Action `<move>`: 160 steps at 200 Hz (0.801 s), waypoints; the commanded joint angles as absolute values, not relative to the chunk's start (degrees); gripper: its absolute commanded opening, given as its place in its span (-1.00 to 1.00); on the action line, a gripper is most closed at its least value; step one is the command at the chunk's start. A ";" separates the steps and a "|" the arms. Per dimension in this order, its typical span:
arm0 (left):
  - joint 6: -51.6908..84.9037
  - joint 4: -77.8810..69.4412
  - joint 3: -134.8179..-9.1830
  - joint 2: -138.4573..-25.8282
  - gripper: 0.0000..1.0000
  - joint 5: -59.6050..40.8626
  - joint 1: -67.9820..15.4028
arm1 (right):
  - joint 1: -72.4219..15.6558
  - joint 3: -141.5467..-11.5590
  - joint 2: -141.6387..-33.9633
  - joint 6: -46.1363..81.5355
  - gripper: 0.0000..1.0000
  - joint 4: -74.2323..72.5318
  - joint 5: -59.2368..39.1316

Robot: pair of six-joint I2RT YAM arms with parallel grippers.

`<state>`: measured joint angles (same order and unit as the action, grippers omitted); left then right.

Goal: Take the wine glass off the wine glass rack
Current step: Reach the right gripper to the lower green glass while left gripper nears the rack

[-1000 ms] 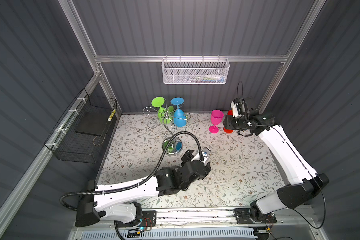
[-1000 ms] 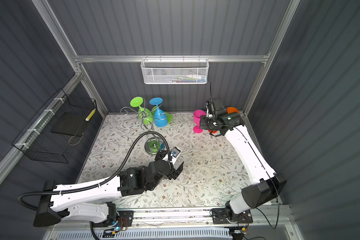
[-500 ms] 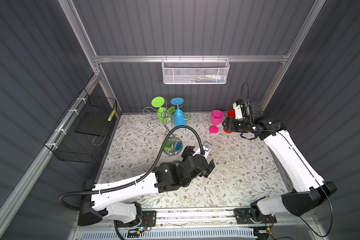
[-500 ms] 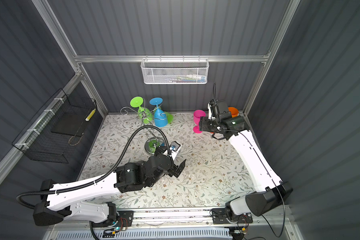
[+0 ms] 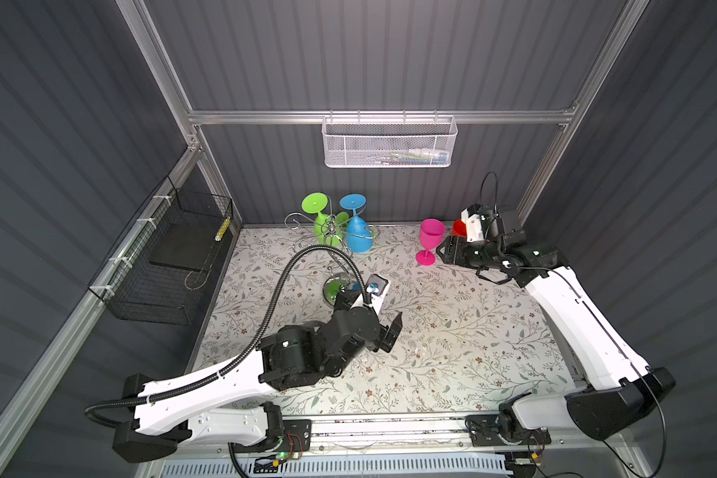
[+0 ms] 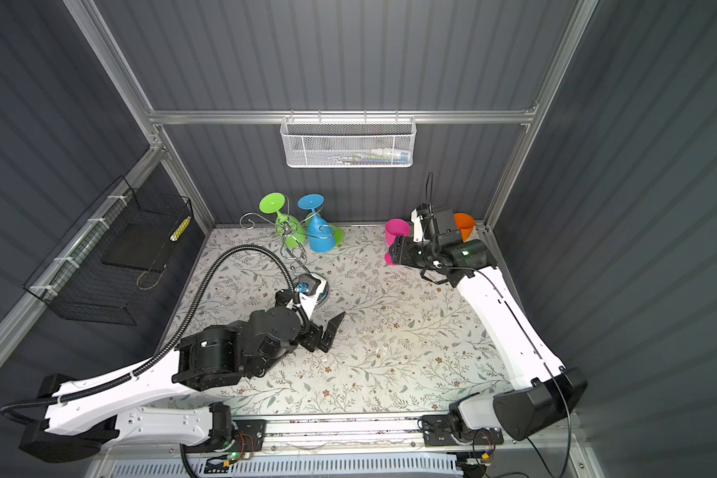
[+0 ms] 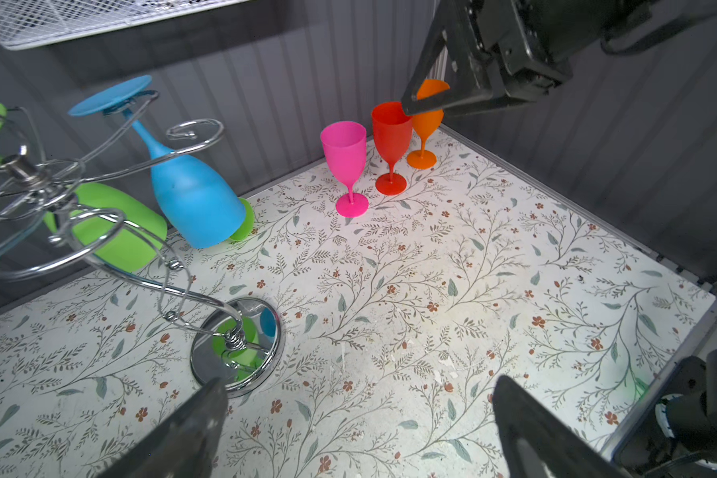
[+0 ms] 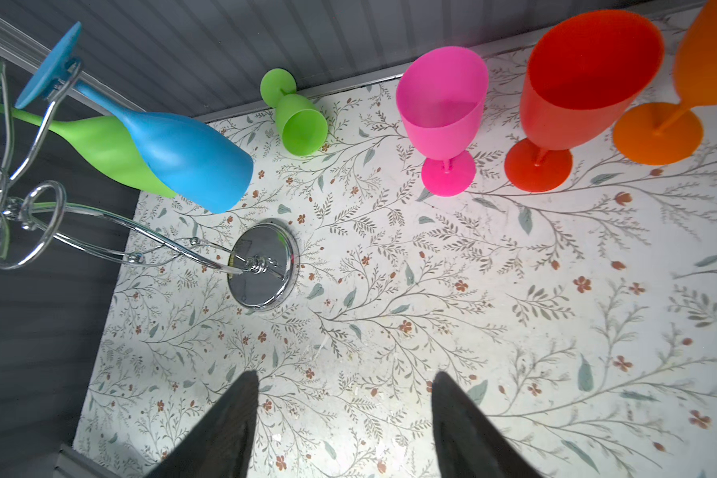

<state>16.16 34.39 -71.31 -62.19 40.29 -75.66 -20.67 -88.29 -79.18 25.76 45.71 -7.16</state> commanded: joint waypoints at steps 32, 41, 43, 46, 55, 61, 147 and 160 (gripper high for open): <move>24.10 44.92 -69.54 -56.81 0.99 49.45 -75.33 | -21.00 -81.48 -77.62 29.63 0.35 34.24 -10.45; 26.00 46.74 -68.95 -55.83 0.99 51.11 -75.32 | -21.13 -79.68 -77.43 30.34 0.35 32.10 -10.54; 26.47 47.10 -68.87 -55.64 0.99 51.45 -75.37 | -21.17 -79.33 -77.48 30.46 0.35 31.62 -10.61; 26.97 47.56 -68.63 -55.32 0.99 52.02 -75.33 | -21.25 -78.80 -77.51 30.69 0.35 30.89 -10.71; 28.65 48.70 -67.71 -54.19 0.99 53.47 -75.33 | -21.67 -77.52 -77.78 31.47 0.34 28.77 -10.81; 29.56 49.21 -67.11 -53.51 0.99 54.12 -75.37 | -22.07 -76.71 -78.07 31.95 0.34 27.43 -10.81; 37.86 56.23 -59.91 -48.17 0.99 60.81 -73.39 | -28.57 -73.83 -87.77 36.83 0.34 11.09 -6.92; 35.81 53.49 -58.12 -48.71 0.99 59.06 -72.10 | -29.36 -72.87 -88.78 37.13 0.34 8.38 -5.66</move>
